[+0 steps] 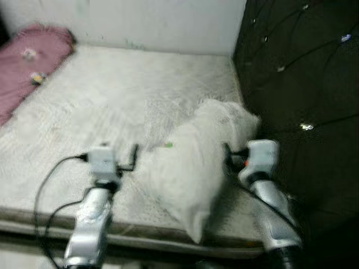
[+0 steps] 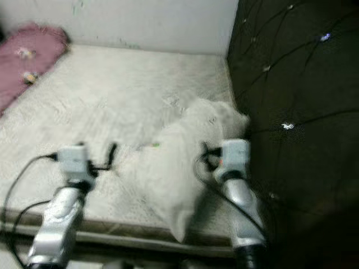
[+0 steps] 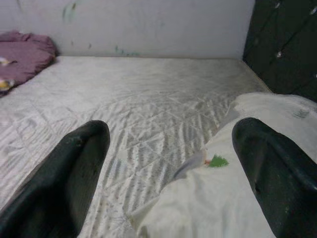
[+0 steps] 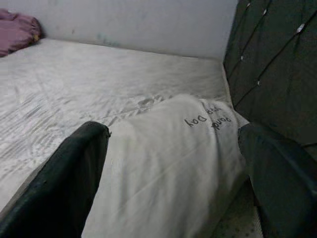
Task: Clean up the room
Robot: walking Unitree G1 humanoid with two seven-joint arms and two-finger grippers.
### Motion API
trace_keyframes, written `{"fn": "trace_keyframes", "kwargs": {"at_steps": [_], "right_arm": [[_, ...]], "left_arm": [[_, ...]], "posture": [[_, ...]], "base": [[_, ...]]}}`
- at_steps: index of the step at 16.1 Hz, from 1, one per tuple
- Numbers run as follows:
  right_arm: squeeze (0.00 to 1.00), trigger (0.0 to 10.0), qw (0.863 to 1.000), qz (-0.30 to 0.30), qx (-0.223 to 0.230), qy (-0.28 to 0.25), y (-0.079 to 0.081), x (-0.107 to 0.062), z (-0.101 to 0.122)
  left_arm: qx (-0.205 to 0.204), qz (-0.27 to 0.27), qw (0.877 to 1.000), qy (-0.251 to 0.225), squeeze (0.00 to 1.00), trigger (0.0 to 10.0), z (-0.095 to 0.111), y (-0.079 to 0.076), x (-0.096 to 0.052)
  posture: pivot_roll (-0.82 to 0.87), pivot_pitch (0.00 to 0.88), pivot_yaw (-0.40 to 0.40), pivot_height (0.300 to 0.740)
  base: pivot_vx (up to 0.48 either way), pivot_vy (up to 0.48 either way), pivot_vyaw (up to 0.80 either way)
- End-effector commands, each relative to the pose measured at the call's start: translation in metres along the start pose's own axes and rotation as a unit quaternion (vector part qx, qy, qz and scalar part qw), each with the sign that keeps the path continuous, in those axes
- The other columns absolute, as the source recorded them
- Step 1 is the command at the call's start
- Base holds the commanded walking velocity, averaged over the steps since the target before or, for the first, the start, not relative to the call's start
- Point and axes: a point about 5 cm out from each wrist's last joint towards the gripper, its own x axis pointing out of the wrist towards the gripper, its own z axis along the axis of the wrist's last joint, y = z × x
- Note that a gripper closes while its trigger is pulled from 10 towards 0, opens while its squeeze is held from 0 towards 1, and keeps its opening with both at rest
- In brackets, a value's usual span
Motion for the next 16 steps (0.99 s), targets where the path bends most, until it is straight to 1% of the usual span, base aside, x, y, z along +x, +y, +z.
{"fn": "trace_keyframes", "kwargs": {"at_steps": [1,9,12,14,16], "right_arm": [[0.0,10.0,1.0,-0.007,-0.008,-0.001,-0.0074,0.0003,0.0019],[0.0,10.0,1.0,-0.003,-0.006,0.002,-0.0061,-0.0007,-0.0001],[0.0,10.0,1.0,-0.005,0.009,0.007,-0.0052,-0.0013,-0.0007],[0.0,10.0,1.0,-0.002,0.006,0.007,-0.0044,-0.0011,-0.0004],[0.0,10.0,1.0,-0.001,0.003,0.007,-0.0049,-0.0011,-0.0008]], "left_arm": [[-0.009,-0.005,1.0,-0.005,0.0,10.0,0.0021,-0.0038,0.0016],[-0.023,0.004,1.0,-0.004,0.0,10.0,0.0017,-0.0035,0.0013],[-0.018,0.003,1.0,-0.002,0.0,10.0,0.0012,-0.0036,0.0012],[-0.019,0.004,1.0,-0.004,0.0,10.0,0.0015,-0.0047,0.0022],[-0.022,0.007,1.0,-0.002,0.0,10.0,0.0014,-0.0039,0.0026]], "posture": [[-0.03,0.0,-0.015,0.74],[-0.03,0.0,-0.015,0.74],[-0.03,0.0,-0.014,0.74],[-0.03,0.0,-0.016,0.74],[-0.03,0.0,-0.017,0.74]], "base": [[0.0,0.0,0.0],[0.0,0.0,0.0],[0.0,0.0,0.0],[0.0,0.0,-0.54],[0.0,0.0,0.0]]}}
